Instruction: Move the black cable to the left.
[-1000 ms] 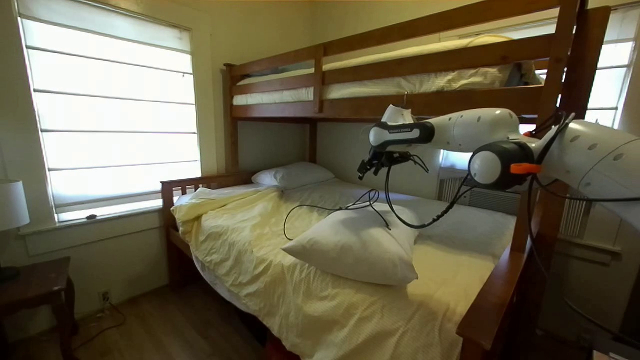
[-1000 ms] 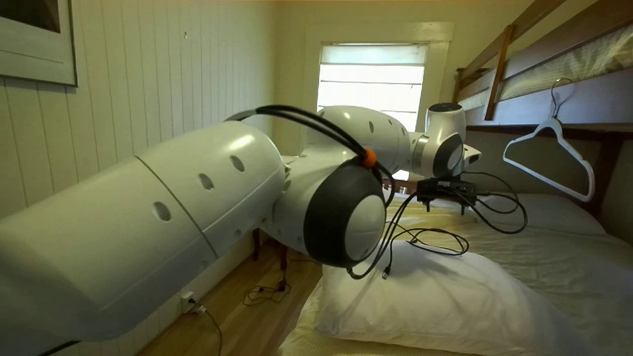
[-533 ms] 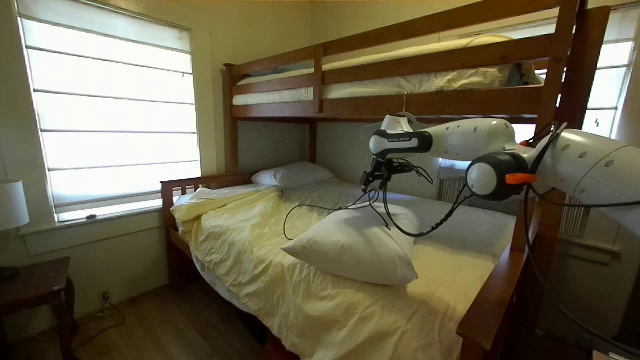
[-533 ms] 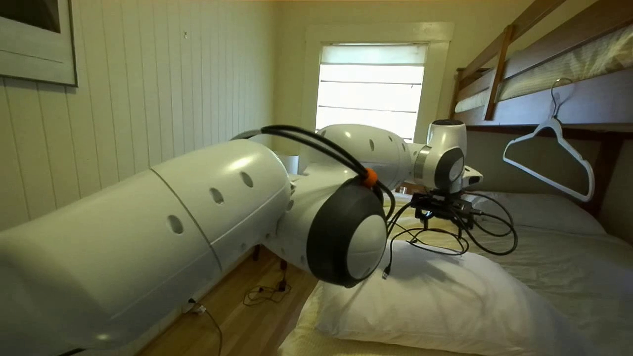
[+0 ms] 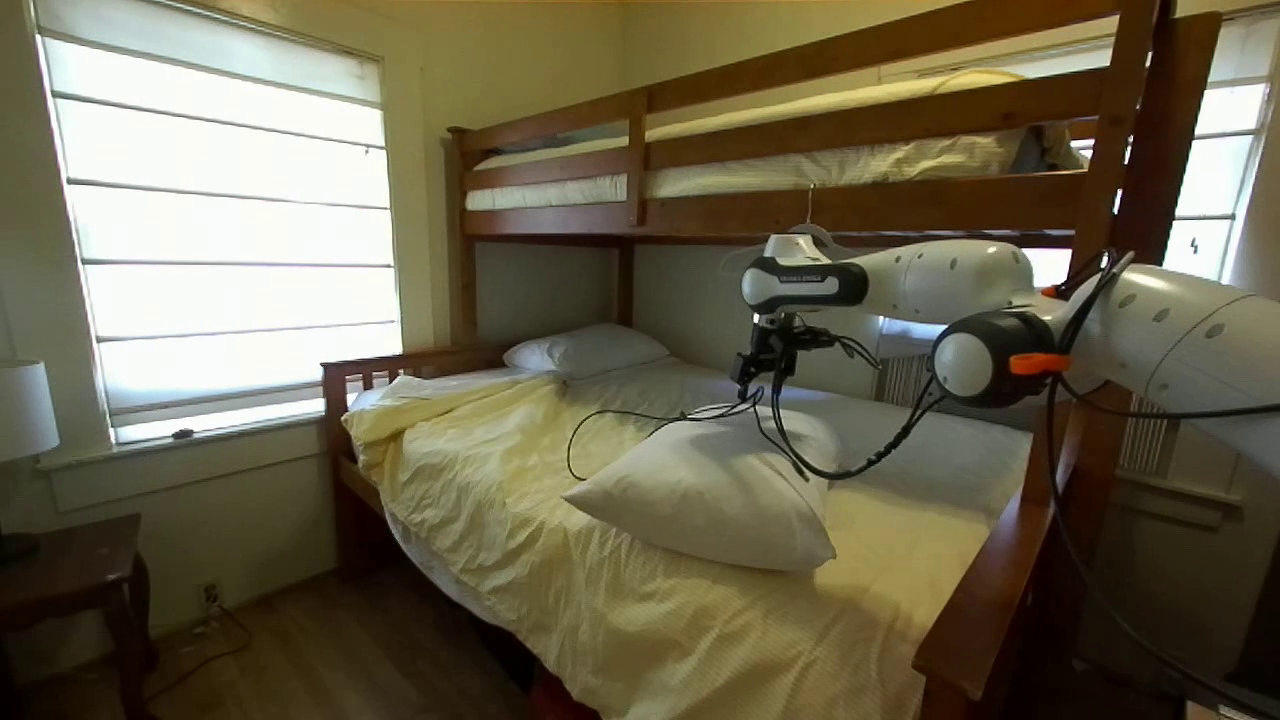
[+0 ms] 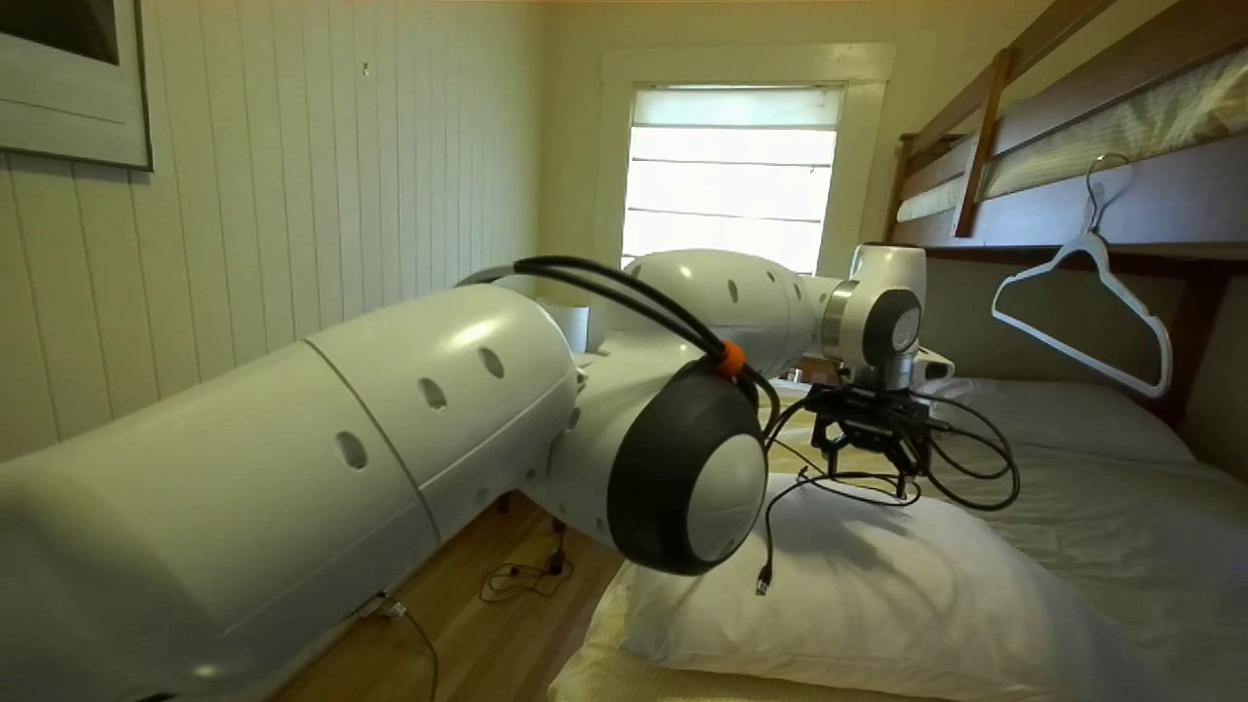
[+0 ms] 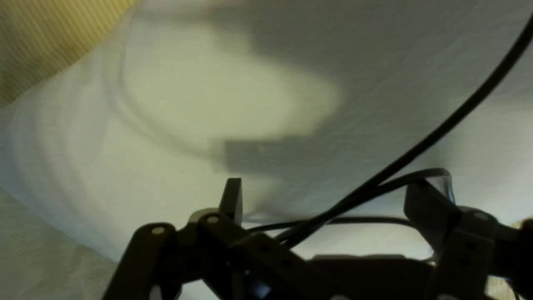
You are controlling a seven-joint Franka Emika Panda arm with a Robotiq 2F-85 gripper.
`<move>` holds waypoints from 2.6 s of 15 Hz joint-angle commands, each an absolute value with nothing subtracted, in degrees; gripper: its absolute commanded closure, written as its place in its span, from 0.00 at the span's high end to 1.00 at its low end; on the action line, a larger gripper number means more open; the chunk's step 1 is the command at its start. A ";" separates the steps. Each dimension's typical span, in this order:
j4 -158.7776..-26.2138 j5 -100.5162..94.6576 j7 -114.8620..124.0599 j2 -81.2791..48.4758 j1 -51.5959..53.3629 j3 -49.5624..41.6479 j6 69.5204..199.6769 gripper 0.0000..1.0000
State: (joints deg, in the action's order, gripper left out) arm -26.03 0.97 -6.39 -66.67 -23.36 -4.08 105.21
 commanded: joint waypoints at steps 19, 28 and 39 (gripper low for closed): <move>-25.74 -3.27 3.11 -61.91 -21.52 -8.52 112.09 1.00; -23.77 2.52 2.96 -64.20 -23.30 -3.56 99.53 1.00; -23.11 7.91 0.91 -65.71 -25.19 0.85 90.14 1.00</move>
State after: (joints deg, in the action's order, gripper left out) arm -26.30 7.43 0.81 -64.02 -25.38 1.41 91.63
